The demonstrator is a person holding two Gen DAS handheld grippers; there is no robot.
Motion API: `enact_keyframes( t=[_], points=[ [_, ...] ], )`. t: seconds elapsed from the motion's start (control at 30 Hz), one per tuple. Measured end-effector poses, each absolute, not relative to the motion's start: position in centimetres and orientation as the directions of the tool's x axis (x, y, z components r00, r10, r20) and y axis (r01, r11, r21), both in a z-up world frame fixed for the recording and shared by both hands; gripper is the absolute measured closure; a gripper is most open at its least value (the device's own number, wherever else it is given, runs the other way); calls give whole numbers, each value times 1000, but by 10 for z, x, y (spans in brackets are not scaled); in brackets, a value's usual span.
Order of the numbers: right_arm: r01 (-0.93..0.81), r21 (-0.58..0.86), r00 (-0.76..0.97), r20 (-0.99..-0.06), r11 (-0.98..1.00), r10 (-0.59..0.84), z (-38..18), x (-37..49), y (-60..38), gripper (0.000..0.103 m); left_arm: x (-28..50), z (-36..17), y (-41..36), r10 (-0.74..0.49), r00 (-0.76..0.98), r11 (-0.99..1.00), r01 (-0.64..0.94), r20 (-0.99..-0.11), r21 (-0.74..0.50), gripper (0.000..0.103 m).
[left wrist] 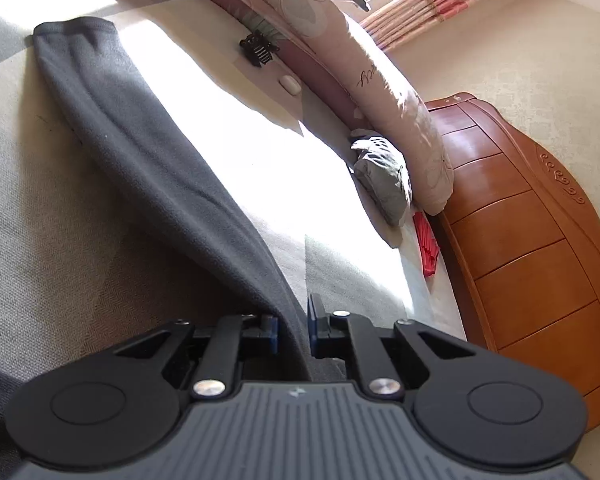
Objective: Fold clothes
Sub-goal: 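Close the left gripper on the sweatpants leg near the cuff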
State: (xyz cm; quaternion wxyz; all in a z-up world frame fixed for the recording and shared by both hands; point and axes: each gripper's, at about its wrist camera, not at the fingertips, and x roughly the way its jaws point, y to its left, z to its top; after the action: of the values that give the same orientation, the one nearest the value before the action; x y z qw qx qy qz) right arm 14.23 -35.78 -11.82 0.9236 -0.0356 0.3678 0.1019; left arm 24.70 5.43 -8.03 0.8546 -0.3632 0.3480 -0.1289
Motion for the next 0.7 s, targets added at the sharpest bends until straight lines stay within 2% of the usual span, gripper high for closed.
enact_keyframes(
  t=[0.2,0.27,0.37,0.43,0.5,0.6,0.67,0.7],
  points=[
    [-215,13,709,-685,976,166,-118,142,-358,23,206,-37,50,-441,799,748,76,-408,-659,103],
    [-217,14,710,-684,976,167,-118,143,-358,21,196,-24,47,-425,820,776,112,-383,-621,103],
    [-216,13,708,-687,976,166,-117,144,-357,21,192,-23,49,-417,814,793,107,-405,-600,103],
    [-218,14,704,-690,976,168,-116,145,-357,21,195,-34,56,-413,801,773,56,-434,-632,103],
    [-217,16,706,-688,976,168,-116,144,-357,21,194,-56,68,-438,777,714,-6,-453,-700,98],
    [-213,20,710,-684,977,169,-117,142,-357,19,202,-87,76,-446,743,671,-90,-498,-736,87],
    [-218,16,710,-684,976,169,-118,141,-356,17,208,-110,84,-466,717,615,-157,-518,-773,83],
    [-218,12,709,-685,976,167,-118,142,-356,16,211,-122,88,-492,713,565,-174,-499,-806,78]
  ],
)
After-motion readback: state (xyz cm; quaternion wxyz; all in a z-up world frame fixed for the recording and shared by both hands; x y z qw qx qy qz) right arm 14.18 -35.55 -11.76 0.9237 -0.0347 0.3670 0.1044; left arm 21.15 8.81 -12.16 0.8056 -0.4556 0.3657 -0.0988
